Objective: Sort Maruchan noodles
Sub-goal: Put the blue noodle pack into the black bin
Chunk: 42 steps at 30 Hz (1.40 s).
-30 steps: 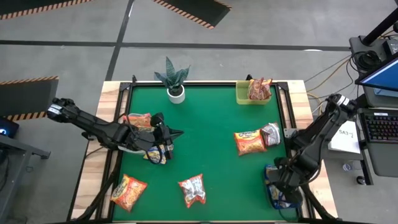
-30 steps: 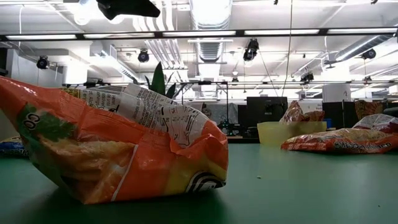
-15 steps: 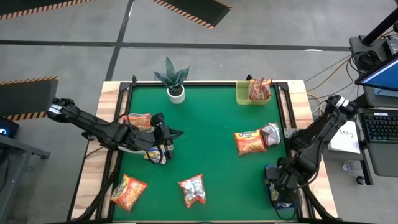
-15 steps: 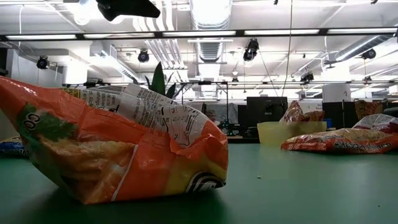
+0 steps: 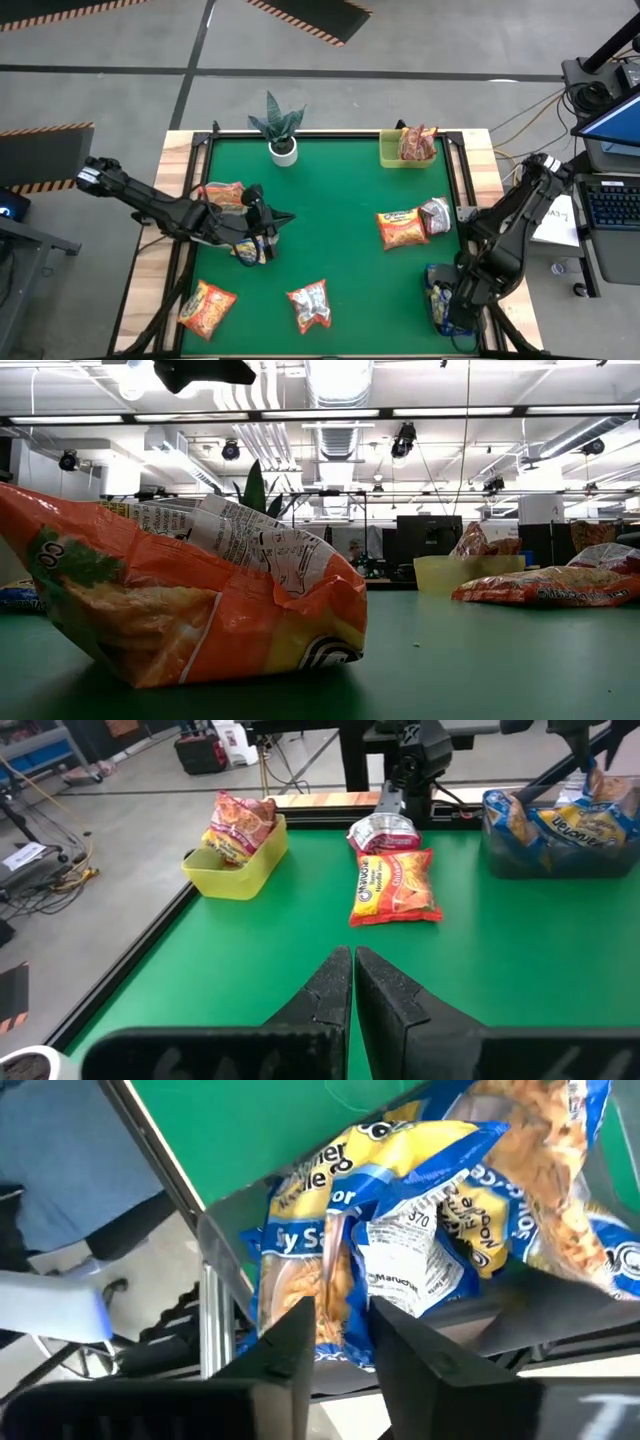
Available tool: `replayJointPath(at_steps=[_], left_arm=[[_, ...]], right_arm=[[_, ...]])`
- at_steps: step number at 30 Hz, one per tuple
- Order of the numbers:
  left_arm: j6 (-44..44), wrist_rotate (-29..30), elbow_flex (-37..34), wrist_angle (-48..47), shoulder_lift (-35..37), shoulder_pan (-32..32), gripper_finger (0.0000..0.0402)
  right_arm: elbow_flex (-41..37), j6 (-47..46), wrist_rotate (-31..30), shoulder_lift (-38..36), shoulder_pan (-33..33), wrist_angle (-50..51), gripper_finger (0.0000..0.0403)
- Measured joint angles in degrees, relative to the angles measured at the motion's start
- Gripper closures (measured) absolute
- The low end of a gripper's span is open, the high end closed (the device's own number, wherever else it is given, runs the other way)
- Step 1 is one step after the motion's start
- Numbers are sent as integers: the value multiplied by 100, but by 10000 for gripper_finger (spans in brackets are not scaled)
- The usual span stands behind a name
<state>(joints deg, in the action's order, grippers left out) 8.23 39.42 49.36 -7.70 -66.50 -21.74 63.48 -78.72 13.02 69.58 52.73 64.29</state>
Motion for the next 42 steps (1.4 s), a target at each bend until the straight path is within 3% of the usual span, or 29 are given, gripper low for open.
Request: replayJointPath(at_steps=[9, 14, 19, 29, 35, 42], left_arm=[[-20, -3, 0, 0, 0, -24, 402], [-22, -1, 0, 0, 0, -24, 402], [-24, -1, 0, 2, 0, -24, 402], [-24, -1, 0, 0, 0, -24, 402], [-24, 2, 0, 2, 0, -24, 402], [-24, 2, 0, 4, 0, -24, 402]], right_arm=[[110, -258, 57, 147, 31, 403, 382], [614, -317, -96, 146, 32, 1177, 385], [821, -225, -558, 170, 61, 1170, 385], [862, -164, -511, 186, 66, 1234, 385], [1384, -330, -397, 311, 113, 1763, 385], [1621, -280, -1162, 364, 264, 1529, 385]])
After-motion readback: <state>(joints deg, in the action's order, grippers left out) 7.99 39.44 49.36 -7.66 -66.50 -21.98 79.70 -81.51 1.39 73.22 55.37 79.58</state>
